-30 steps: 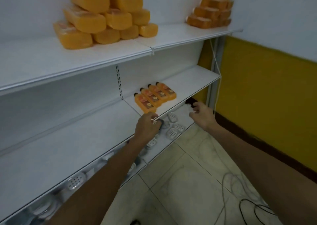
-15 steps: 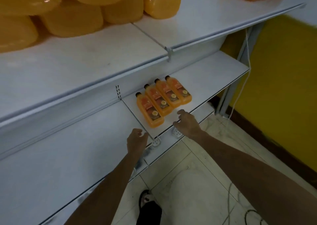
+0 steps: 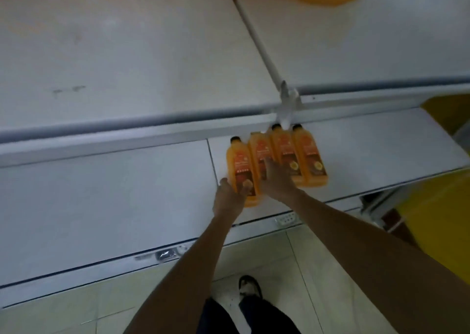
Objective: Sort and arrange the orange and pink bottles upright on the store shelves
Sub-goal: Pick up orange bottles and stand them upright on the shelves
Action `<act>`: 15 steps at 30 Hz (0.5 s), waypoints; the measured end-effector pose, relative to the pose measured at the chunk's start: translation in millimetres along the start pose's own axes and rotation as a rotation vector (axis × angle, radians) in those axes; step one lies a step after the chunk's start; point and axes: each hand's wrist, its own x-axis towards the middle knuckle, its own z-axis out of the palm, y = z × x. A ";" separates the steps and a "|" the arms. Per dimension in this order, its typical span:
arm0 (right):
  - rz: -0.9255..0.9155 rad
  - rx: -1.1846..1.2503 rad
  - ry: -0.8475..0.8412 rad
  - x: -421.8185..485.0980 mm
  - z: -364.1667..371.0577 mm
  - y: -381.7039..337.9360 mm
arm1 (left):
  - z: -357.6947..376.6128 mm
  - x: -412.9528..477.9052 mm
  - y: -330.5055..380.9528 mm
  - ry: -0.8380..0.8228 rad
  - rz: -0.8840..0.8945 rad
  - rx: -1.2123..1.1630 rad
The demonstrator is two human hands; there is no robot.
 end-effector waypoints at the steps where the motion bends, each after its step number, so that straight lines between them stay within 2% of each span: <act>1: 0.011 -0.019 0.020 6.2 1.6 2.8 | 6.1 1.9 -1.5 0.056 -0.003 0.034; 4: 0.005 -0.188 0.114 4.0 13.4 9.6 | 18.7 3.4 -7.6 0.144 -0.035 0.090; 6: -0.050 -0.239 0.175 -6.1 20.1 14.4 | 18.3 1.8 -6.9 0.133 -0.078 0.058; 8: -0.090 -0.230 0.161 -13.7 20.4 22.0 | 11.8 -3.7 -8.4 0.061 -0.145 0.056; 11: -0.008 -0.079 0.067 -17.9 19.3 30.0 | -1.6 -26.4 -21.0 -0.078 -0.248 -0.019; 15: 0.211 0.230 -0.042 -14.9 15.9 18.3 | -6.0 -60.8 -43.5 -0.123 -0.331 -0.313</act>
